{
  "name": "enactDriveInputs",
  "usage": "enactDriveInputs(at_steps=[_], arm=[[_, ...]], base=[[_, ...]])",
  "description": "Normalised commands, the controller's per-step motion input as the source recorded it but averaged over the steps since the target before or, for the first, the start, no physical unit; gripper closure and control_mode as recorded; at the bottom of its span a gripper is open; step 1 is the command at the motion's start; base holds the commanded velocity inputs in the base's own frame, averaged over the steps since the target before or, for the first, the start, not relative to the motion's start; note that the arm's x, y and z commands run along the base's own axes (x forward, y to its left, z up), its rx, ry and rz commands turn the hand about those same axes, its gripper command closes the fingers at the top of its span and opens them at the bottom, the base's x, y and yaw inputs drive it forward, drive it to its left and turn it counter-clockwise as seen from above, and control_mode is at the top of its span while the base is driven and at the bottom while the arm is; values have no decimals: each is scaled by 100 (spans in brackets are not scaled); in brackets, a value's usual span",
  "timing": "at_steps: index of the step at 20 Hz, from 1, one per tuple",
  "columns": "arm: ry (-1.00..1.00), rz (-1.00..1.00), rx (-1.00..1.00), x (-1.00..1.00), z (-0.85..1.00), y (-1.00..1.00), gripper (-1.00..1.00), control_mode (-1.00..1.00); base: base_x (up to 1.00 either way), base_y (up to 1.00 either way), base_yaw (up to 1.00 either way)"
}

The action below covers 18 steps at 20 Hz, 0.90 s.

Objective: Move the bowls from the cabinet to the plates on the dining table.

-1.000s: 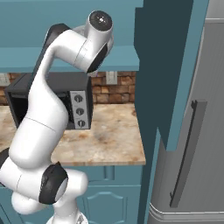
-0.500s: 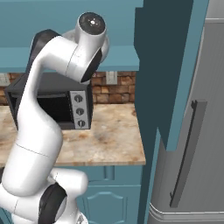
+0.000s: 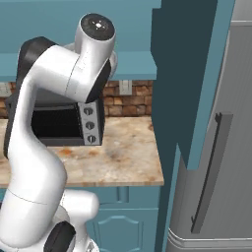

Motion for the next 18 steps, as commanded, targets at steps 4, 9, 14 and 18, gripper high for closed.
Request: enactDriveInputs(at_steps=[4,9,14,18], arm=[[5,4,2,-74,-12,0,100,-100],[0,5,0,-64,-35,11,100,-100],[0,4,0,-44,-46,24,100,-100],[-2,1,0,-26,-52,21,100,-100]], base=[[0,0,0],[0,0,0],[0,0,0],[0,0,0]])
